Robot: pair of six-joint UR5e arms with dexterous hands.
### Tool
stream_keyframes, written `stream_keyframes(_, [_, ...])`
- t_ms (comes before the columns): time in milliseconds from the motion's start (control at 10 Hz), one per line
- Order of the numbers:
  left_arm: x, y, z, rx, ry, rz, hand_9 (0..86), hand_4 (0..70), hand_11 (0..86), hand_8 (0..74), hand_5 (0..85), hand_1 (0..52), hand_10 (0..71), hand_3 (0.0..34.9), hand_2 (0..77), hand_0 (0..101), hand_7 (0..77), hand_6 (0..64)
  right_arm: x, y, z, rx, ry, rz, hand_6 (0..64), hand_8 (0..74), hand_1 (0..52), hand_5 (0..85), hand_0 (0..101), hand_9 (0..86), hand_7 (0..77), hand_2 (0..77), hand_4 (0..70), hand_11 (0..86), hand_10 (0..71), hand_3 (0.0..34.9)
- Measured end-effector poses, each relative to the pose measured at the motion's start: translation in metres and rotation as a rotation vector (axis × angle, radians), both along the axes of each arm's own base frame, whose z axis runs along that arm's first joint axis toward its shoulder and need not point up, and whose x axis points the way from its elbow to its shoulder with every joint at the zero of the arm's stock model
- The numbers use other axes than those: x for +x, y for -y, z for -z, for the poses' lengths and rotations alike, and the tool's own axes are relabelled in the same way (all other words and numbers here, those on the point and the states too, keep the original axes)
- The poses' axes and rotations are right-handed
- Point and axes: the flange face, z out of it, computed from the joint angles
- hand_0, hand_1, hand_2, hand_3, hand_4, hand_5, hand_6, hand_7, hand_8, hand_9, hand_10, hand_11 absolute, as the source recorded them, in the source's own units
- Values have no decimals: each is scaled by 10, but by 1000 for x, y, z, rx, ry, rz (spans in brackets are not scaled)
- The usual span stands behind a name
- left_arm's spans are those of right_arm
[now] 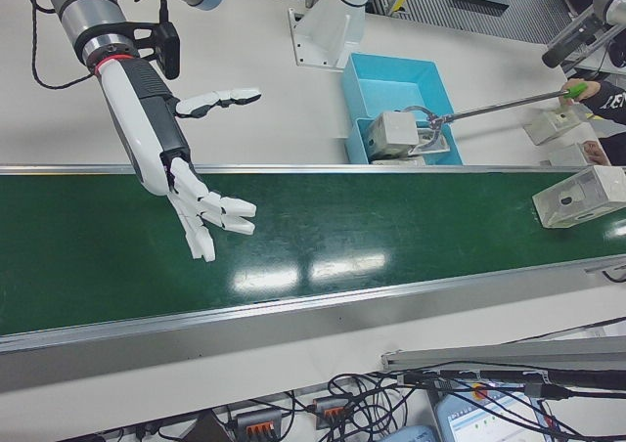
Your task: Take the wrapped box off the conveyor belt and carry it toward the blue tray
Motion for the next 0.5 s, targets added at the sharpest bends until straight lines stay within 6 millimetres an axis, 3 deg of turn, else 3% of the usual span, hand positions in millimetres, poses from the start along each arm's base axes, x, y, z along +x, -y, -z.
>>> stream_keyframes(500, [0, 0, 0, 0, 0, 0, 0, 0, 5, 5, 11, 0, 0, 0, 11, 0, 5, 0, -7, 2, -2, -4, -4, 9, 33, 0, 115, 229, 468, 44, 175, 114, 109, 16, 0, 69])
